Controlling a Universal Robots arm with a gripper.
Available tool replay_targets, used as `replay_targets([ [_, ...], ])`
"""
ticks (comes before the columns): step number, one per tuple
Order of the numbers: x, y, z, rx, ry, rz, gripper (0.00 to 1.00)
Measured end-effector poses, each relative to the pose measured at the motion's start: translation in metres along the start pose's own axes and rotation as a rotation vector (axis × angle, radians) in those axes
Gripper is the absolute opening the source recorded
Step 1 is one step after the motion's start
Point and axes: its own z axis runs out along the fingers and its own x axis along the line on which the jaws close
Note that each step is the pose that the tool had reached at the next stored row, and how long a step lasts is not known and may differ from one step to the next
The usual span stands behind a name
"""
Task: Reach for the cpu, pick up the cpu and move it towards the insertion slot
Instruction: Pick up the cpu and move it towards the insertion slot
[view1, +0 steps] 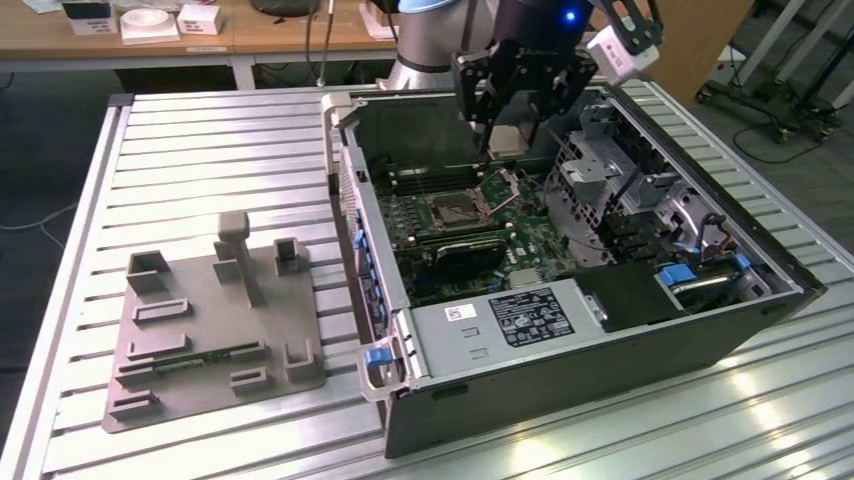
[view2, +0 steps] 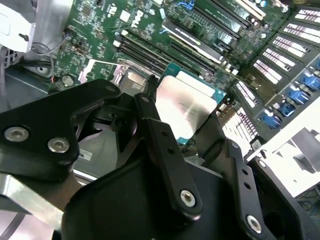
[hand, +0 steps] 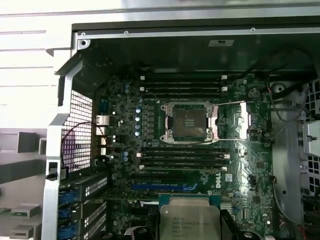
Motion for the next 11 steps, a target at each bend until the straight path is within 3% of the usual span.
replay_targets([
  [11,-0.0264,0.0003,0.0004,0.0001,0.0,0.0,0.55],
])
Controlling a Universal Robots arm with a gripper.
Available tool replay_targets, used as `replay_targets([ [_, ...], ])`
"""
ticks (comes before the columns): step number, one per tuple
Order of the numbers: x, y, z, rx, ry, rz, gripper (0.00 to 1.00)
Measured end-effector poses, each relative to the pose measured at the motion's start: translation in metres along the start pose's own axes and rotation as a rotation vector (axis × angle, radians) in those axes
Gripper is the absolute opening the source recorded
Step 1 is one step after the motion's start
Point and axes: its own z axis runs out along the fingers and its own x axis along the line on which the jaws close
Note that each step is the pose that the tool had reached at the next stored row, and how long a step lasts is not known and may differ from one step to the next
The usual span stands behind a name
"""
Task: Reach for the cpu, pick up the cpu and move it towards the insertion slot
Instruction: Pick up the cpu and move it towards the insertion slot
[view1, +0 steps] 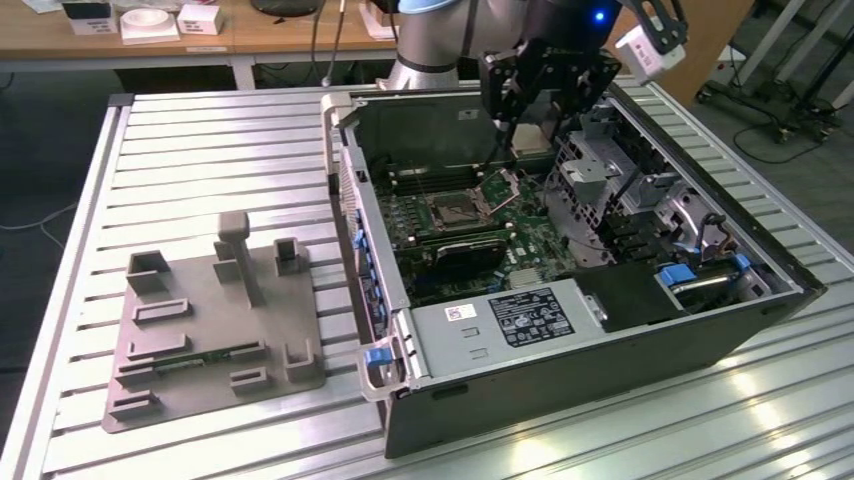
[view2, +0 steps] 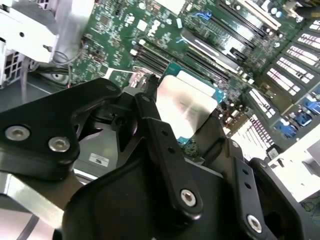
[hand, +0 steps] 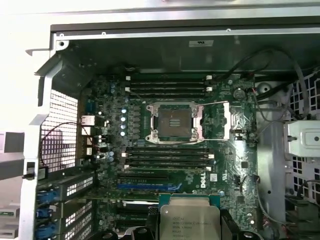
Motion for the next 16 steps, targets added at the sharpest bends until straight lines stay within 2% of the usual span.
replay_targets([
  [10,-0.023,0.0003,0.0003,-0.0001,0.0,0.0,0.55],
  [16,-0.0267,0.0003,0.0004,0.0,-0.0001,0.0,0.55],
])
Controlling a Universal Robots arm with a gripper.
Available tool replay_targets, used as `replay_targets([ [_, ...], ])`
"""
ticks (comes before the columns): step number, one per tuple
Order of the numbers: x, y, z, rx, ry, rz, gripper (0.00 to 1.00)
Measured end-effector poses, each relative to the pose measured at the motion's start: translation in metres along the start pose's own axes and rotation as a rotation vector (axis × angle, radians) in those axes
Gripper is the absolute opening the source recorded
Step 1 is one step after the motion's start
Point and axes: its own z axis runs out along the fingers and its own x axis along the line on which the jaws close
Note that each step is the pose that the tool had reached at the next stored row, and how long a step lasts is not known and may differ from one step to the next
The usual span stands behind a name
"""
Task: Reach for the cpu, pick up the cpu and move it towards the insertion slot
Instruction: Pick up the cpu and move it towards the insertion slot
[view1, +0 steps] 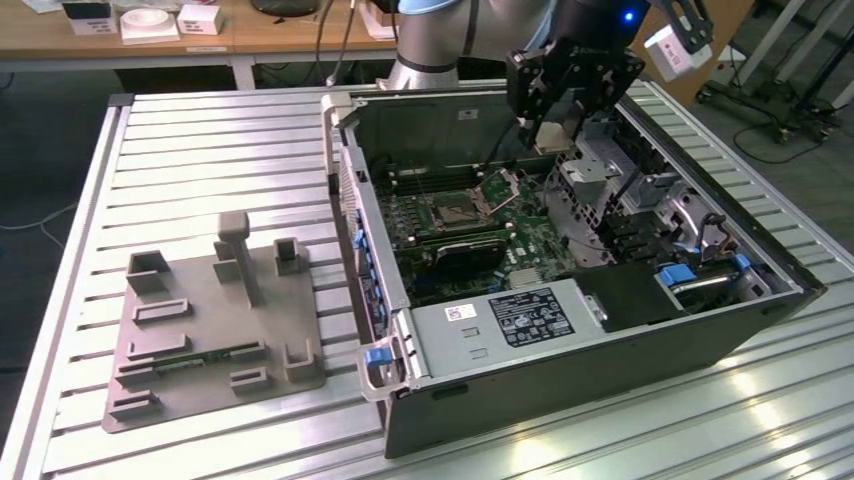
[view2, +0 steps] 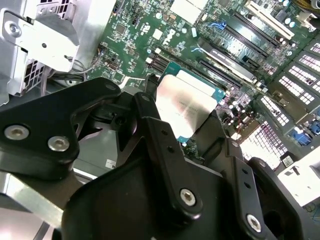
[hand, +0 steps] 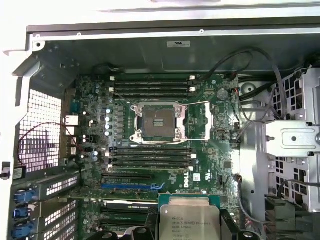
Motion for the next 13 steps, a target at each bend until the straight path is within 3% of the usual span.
replay_targets([
  [13,-0.0034,0.0,0.0,0.0,0.0,0.0,0.55],
])
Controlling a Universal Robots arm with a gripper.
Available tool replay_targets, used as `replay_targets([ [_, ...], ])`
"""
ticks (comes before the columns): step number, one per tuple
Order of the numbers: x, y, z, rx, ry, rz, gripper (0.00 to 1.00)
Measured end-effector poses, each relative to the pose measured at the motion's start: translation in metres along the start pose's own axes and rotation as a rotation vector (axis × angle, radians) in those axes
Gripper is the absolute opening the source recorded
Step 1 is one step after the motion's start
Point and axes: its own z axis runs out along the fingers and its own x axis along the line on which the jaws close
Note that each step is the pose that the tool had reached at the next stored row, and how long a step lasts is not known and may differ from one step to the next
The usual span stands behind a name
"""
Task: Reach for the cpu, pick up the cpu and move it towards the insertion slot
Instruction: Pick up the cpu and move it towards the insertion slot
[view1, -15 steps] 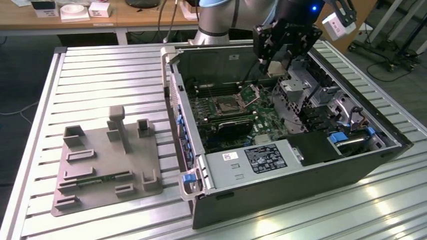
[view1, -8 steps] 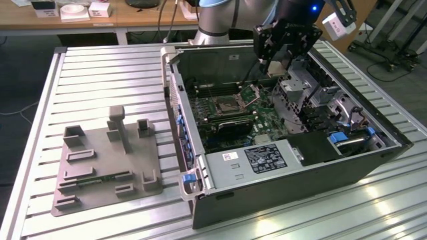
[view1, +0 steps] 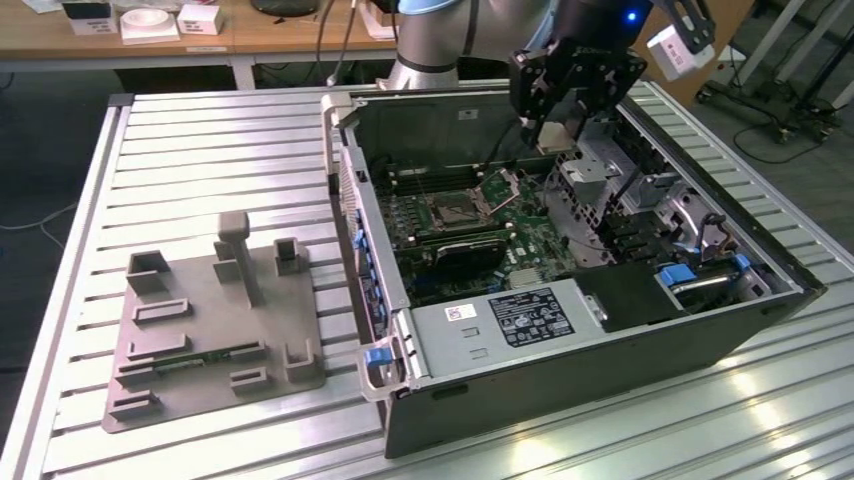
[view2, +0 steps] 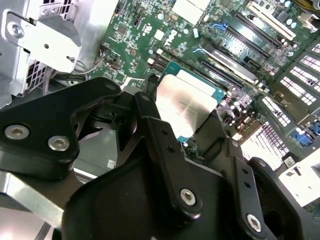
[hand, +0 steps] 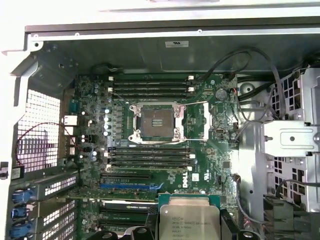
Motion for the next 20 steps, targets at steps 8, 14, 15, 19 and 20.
replay_targets([
  [8,-0.0104,0.0003,0.0001,0.0,0.0,0.0,0.55],
  [14,-0.0178,0.002,0.0003,0.0,0.0,0.0,0.55],
  [15,-0.0191,0.0026,0.0003,0.0,0.0,0.0,0.55],
  [19,-0.024,0.0049,0.0005,-0.0001,0.0,0.0,0.55],
  [20,-0.025,0.0055,0.0006,0.0,0.0,0.0,0.55],
])
